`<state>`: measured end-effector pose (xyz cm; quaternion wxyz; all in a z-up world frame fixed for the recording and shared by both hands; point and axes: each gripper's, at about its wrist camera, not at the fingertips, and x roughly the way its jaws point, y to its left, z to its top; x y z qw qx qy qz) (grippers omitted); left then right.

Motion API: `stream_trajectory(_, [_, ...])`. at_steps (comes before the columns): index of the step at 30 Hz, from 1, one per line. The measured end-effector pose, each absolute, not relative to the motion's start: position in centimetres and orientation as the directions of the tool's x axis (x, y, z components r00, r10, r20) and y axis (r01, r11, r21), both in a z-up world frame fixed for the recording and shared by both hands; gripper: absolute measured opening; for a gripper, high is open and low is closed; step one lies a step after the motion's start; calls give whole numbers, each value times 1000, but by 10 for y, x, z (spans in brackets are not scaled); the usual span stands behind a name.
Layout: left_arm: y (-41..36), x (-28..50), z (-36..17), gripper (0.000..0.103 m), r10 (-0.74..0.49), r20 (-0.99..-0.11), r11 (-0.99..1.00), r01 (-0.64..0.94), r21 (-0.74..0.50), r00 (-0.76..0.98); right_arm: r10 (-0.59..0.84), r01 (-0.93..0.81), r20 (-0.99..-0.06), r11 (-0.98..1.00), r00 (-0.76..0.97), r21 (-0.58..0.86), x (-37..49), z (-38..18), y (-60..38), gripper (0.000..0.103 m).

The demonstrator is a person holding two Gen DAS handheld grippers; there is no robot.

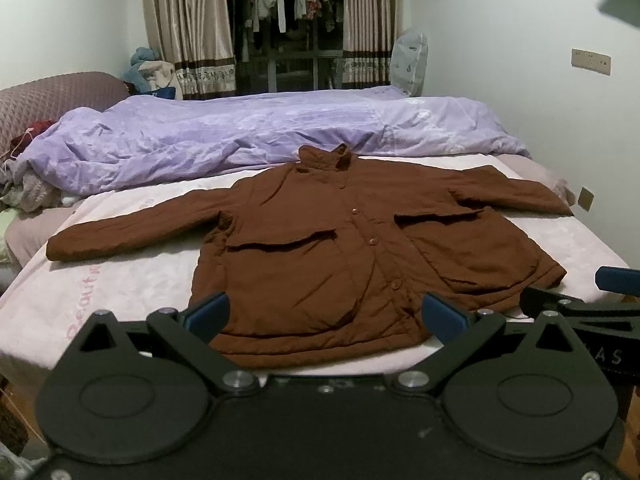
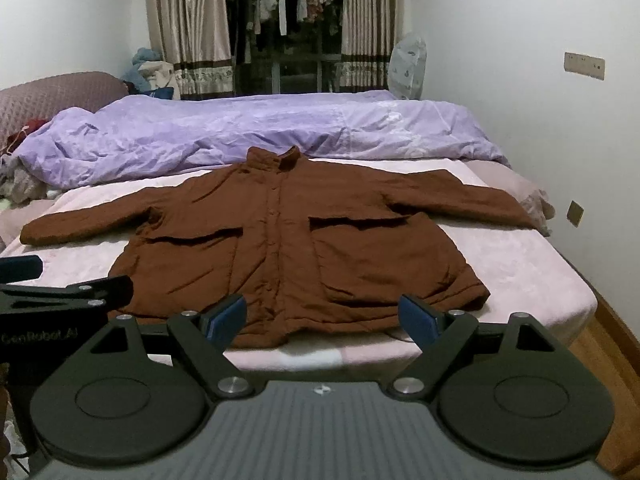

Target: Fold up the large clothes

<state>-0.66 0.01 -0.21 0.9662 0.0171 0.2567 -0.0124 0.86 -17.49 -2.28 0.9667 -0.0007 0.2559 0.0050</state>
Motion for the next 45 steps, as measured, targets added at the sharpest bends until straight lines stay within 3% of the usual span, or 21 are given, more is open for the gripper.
stream_trajectory(14, [-2, -8, -4, 103, 4, -493, 999, 15, 33, 870, 24, -20, -523, 1000, 852, 12, 13, -28, -174, 100])
stream_trajectory(45, [6, -8, -7, 103, 12, -498, 1000, 0, 24, 867, -35, 44, -477, 999, 878, 7, 5, -26, -180, 100])
